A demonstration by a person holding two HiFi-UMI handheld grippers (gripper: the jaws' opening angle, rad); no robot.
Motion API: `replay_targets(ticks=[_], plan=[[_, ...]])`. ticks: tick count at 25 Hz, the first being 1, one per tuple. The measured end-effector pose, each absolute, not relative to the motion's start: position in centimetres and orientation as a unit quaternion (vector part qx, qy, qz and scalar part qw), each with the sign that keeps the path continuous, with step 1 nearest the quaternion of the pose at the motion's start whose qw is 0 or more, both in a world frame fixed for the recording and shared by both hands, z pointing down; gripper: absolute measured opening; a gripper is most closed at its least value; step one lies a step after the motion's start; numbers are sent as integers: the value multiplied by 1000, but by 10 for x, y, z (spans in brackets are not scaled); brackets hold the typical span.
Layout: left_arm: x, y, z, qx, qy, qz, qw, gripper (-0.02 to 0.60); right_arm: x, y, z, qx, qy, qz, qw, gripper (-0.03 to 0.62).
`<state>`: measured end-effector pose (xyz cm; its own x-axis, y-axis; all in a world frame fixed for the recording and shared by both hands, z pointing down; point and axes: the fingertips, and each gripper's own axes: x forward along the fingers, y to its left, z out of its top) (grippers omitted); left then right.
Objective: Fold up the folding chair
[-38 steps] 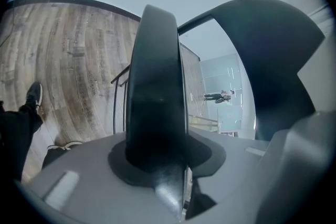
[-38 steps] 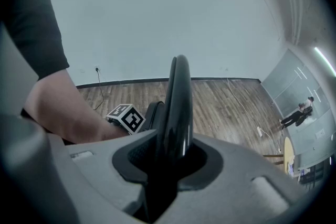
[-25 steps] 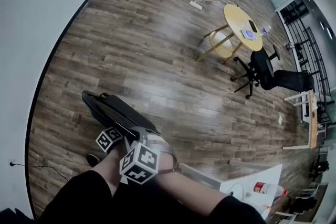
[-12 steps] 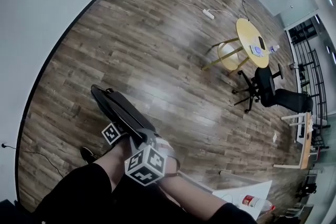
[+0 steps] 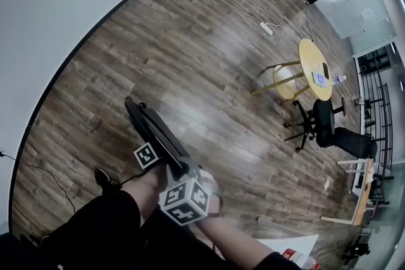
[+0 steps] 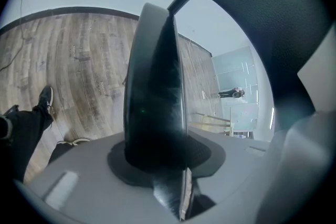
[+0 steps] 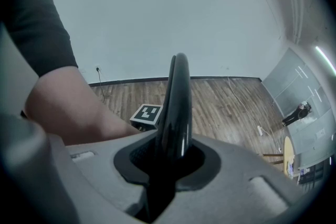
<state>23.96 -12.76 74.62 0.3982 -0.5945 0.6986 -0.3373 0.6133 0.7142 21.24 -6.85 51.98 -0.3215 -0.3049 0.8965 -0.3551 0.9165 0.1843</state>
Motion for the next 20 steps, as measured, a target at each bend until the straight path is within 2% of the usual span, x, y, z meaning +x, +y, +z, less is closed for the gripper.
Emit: replay_targets(ticks=[15, 20], plan=[[243, -125, 745, 443, -527, -80, 721, 126, 212, -65, 519, 206, -813, 21, 545, 58], [246, -125, 744, 484, -499, -70, 716, 158, 214, -73, 521, 207, -812, 23, 545, 58]])
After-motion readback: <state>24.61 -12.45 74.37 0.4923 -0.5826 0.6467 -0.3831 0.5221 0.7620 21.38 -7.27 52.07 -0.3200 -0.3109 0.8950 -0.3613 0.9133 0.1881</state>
